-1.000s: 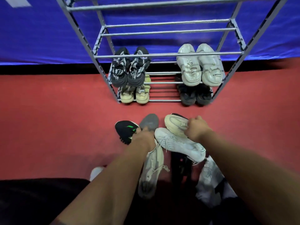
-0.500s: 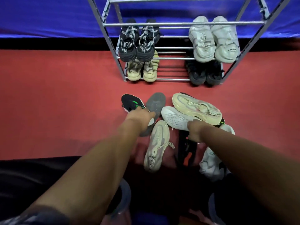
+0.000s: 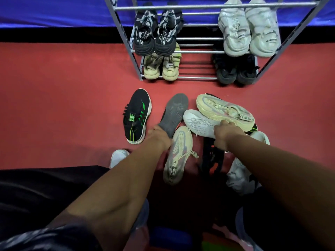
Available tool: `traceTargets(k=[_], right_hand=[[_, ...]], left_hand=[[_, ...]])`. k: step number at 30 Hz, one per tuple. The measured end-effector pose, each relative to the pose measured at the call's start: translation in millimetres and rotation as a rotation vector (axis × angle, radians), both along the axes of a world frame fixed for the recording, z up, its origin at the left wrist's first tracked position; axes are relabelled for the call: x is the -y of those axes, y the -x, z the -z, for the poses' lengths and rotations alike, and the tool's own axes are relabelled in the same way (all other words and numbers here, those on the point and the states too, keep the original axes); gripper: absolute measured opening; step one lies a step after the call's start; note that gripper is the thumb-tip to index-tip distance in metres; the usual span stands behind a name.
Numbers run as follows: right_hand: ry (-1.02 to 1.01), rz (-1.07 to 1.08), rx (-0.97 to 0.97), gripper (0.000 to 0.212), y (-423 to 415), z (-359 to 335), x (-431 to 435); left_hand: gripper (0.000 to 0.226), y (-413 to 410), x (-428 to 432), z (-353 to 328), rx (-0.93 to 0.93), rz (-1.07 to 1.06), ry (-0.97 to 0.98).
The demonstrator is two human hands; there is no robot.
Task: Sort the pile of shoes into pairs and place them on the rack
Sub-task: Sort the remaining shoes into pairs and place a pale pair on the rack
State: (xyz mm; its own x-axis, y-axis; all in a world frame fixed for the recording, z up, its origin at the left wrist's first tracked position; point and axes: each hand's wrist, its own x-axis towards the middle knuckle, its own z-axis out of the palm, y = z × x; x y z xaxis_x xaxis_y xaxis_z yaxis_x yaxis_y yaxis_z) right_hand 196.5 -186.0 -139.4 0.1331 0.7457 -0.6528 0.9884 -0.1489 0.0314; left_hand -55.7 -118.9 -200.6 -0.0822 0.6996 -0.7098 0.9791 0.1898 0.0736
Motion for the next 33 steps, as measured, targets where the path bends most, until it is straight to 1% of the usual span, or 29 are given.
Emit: traceTargets(k=[2,4,5,7,8,9,10,12,14,16,17,18,19,21,22,24,26,27,30,33], right_hand=[[-0.031,0.008,0.022,0.051,-1.3,3.6,3.5],[-0.057,0.000,0.050,0.060,-2.1,7.3,6.6],[-0.063,-0.011,0.073,0.064,-2.5,8.3,7.4],[-0.070,-0.017,0.122,0.066,-4.7,9.5,6.9],[-0.070,-0.014,0.143,0.066,-6.3,9.8,5.9],[-0.062,-0.014,0.161,0.065,-8.1,9.3,4.3],[-0.044,-0.022,0.174,0.064,-9.7,8.7,2.5],[-0.008,-0.062,0.193,0.057,-11.4,7.4,-1.8],[0.009,-0.118,0.223,0.051,-10.8,7.7,-4.5],[0.028,-0.167,0.241,0.047,-10.3,10.5,-4.3],[0.034,-0.186,0.242,0.047,-10.5,11.9,-3.0],[0.034,-0.197,0.236,0.047,-11.0,12.7,-1.9],[0.029,-0.195,0.220,0.047,-11.4,11.7,-0.9],[0.008,-0.147,0.145,0.043,-11.3,6.8,-1.5],[-0.020,-0.091,0.082,0.039,-11.2,3.9,-2.4],[-0.110,0.097,-0.120,0.031,-11.0,-5.0,-5.9],[-0.192,0.324,-0.336,0.022,-10.9,-13.1,-10.4],[-0.224,0.395,-0.410,0.021,-9.8,-16.0,-11.8],[-0.324,0.505,-0.562,0.030,-3.4,-27.2,-13.4],[-0.400,0.541,-0.630,0.031,5.3,-36.2,-11.2]], left_hand=[[0.118,1.3,-8.3,13.5,0.038,-0.132,-0.010],[0.118,3.3,-15.8,4.4,0.051,-0.206,-0.017],[0.111,1.9,-17.9,-8.0,0.107,-0.291,0.003],[0.076,2.0,-24.2,-23.7,0.194,-0.365,0.079],[0.062,1.4,-26.9,-29.9,0.183,-0.344,0.068],[0.054,-0.3,-28.5,-36.2,0.133,-0.302,-0.006],[0.051,-3.0,-29.5,-40.4,0.049,-0.231,-0.142],[0.052,-8.6,-30.2,-46.1,-0.117,-0.050,-0.414],[0.045,-8.2,-28.8,-44.8,-0.234,0.121,-0.557],[0.037,-4.3,-26.5,-39.0,-0.332,0.203,-0.583],[0.037,-2.1,-23.6,-37.4,-0.338,0.187,-0.571],[0.042,0.3,-19.4,-34.2,-0.336,0.182,-0.523],[0.053,2.0,-13.1,-30.4,-0.329,0.216,-0.437],[0.077,4.1,-1.8,-21.9,-0.261,0.306,-0.226],[0.081,3.0,3.1,-19.8,-0.191,0.326,-0.142],[0.071,1.2,6.6,-13.3,-0.056,0.338,-0.077],[0.060,2.0,4.5,-12.6,-0.001,0.301,-0.086],[0.058,3.7,1.3,-12.1,0.008,0.278,-0.094],[0.058,9.7,-10.7,-16.4,0.001,0.262,-0.058],[0.054,13.6,-19.5,-19.2,0.006,0.261,-0.031]])
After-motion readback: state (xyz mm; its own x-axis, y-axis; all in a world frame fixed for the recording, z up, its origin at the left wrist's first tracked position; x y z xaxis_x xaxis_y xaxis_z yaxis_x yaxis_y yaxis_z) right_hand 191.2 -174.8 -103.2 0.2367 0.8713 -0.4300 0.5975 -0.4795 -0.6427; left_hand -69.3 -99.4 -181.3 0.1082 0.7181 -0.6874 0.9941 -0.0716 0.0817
